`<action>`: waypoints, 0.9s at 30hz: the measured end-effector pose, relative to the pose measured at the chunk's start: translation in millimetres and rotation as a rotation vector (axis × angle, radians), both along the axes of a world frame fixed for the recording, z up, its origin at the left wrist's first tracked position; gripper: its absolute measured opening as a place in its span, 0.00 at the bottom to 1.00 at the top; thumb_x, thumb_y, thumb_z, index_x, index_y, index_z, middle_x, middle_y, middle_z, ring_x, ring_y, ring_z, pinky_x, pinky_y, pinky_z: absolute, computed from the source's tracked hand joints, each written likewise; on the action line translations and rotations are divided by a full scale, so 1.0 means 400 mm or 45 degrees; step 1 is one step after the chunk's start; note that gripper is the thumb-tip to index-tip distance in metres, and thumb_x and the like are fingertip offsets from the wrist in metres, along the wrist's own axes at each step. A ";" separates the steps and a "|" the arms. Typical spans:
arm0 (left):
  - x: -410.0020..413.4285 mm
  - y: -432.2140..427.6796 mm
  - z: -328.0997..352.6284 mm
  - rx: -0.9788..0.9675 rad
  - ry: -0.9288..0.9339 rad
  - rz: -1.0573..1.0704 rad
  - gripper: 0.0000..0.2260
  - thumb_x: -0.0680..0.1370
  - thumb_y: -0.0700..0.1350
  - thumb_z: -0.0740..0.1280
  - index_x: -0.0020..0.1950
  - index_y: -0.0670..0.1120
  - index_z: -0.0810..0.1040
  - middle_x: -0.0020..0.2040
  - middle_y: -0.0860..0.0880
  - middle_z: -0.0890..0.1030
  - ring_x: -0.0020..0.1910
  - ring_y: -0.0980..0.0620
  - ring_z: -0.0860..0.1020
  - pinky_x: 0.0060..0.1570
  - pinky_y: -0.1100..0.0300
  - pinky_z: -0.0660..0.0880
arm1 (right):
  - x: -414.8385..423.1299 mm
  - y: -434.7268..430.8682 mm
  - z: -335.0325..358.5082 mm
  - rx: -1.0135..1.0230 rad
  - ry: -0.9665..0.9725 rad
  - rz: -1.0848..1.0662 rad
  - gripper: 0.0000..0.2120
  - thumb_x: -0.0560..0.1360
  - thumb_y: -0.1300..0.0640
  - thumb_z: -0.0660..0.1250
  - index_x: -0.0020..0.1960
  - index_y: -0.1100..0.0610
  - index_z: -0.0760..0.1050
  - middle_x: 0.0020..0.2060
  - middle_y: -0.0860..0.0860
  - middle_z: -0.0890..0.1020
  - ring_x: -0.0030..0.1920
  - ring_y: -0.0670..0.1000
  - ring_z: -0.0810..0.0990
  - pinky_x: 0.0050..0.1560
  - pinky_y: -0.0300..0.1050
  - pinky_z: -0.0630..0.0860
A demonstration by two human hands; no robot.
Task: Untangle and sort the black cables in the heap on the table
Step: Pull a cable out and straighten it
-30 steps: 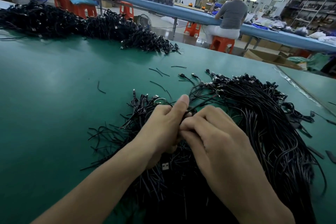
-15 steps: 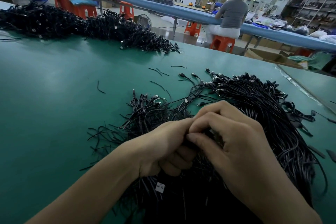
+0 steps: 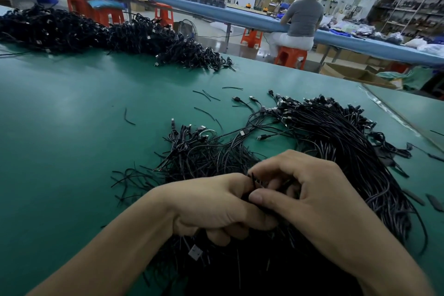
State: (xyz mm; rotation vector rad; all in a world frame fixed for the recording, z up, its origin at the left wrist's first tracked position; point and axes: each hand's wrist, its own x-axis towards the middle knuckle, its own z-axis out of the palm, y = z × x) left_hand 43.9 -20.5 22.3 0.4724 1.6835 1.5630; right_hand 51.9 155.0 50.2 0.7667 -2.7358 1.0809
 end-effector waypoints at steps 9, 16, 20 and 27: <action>0.001 0.002 0.003 -0.079 0.038 0.009 0.20 0.82 0.39 0.63 0.32 0.54 0.77 0.28 0.56 0.63 0.24 0.60 0.59 0.20 0.69 0.57 | -0.005 -0.004 -0.004 0.037 0.038 0.035 0.09 0.68 0.56 0.78 0.36 0.44 0.80 0.40 0.41 0.80 0.43 0.44 0.80 0.41 0.34 0.72; -0.020 0.020 0.008 0.384 -0.365 0.338 0.05 0.75 0.43 0.57 0.40 0.48 0.69 0.32 0.52 0.65 0.25 0.58 0.61 0.21 0.69 0.56 | -0.015 -0.003 -0.020 0.016 0.377 -0.137 0.06 0.73 0.55 0.74 0.40 0.47 0.80 0.41 0.40 0.78 0.45 0.43 0.78 0.45 0.28 0.68; -0.020 0.028 0.006 0.567 -0.350 0.439 0.08 0.81 0.39 0.54 0.45 0.46 0.69 0.33 0.51 0.67 0.26 0.58 0.64 0.20 0.69 0.60 | -0.021 -0.007 -0.030 0.012 0.553 -0.267 0.03 0.75 0.54 0.72 0.42 0.50 0.80 0.43 0.42 0.77 0.48 0.47 0.76 0.47 0.30 0.67; -0.006 0.054 0.016 0.775 -0.129 0.726 0.08 0.83 0.38 0.59 0.45 0.42 0.75 0.33 0.49 0.73 0.28 0.57 0.70 0.24 0.66 0.68 | -0.013 -0.039 -0.042 -0.051 0.740 -0.434 0.03 0.76 0.52 0.68 0.46 0.51 0.79 0.52 0.41 0.68 0.56 0.49 0.70 0.56 0.46 0.68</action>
